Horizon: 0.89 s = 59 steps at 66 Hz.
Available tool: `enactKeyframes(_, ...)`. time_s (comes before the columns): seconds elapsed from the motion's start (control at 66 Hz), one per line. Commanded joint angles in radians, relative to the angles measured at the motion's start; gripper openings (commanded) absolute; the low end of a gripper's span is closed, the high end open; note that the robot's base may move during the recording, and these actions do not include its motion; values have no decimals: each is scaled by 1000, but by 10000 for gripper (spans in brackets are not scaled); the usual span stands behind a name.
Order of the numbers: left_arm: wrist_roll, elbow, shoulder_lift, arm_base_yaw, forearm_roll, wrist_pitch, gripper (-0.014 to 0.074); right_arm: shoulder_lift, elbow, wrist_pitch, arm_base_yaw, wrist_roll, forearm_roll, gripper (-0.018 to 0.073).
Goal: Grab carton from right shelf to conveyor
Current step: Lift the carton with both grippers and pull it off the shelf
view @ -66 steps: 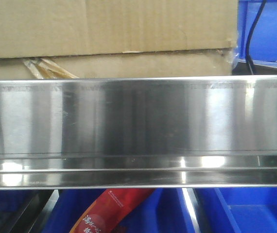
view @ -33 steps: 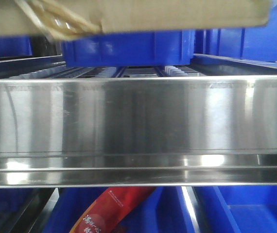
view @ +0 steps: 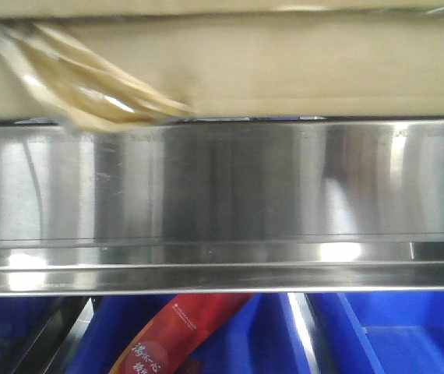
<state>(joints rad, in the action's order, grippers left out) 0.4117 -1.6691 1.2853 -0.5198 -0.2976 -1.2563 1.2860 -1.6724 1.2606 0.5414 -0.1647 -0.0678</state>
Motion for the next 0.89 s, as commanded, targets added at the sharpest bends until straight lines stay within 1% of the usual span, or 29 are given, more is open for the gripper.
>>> enactKeyframes(0.0,0,1,-36,-17,42,35,-16,-20,-2,-40,2,8,-1,-64)
enactKeyframes(0.879,0,1,-48,-17,30,35,-16,-30,-3,-91,2,8,3,-66)
